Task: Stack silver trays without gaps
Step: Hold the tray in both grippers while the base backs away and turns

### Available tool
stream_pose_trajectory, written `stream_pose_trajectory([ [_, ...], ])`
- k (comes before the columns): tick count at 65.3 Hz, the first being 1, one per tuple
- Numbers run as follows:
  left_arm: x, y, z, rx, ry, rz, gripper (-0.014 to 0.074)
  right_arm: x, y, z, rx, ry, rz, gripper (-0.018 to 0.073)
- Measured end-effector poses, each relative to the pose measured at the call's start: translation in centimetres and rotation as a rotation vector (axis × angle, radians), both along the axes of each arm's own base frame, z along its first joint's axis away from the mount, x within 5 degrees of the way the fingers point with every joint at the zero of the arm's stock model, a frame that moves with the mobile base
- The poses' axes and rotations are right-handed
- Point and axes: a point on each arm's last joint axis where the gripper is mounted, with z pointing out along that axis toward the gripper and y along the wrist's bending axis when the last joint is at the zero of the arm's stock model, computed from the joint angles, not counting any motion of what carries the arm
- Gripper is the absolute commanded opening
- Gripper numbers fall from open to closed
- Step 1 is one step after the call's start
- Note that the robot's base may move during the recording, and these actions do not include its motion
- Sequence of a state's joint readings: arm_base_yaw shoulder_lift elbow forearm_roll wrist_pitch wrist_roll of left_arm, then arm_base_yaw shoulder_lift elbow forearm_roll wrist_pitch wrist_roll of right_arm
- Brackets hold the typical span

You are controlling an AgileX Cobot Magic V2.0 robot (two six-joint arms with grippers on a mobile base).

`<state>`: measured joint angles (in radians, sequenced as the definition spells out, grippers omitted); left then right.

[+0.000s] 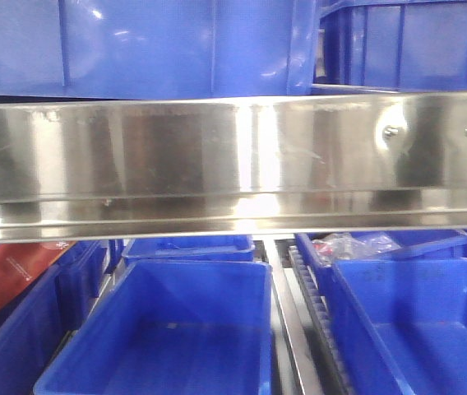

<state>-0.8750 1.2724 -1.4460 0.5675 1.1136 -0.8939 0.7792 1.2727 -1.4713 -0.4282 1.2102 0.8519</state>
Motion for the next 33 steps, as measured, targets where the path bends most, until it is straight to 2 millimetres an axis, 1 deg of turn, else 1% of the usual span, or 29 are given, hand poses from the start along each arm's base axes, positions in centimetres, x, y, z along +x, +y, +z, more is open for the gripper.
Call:
stream_pose_trajectory([
  [33,0.02,0.0,0.03,0.001,-0.004,0.0,-0.0016,0.0,0.0,0.0,0.0,0.0,0.0,-0.0078],
])
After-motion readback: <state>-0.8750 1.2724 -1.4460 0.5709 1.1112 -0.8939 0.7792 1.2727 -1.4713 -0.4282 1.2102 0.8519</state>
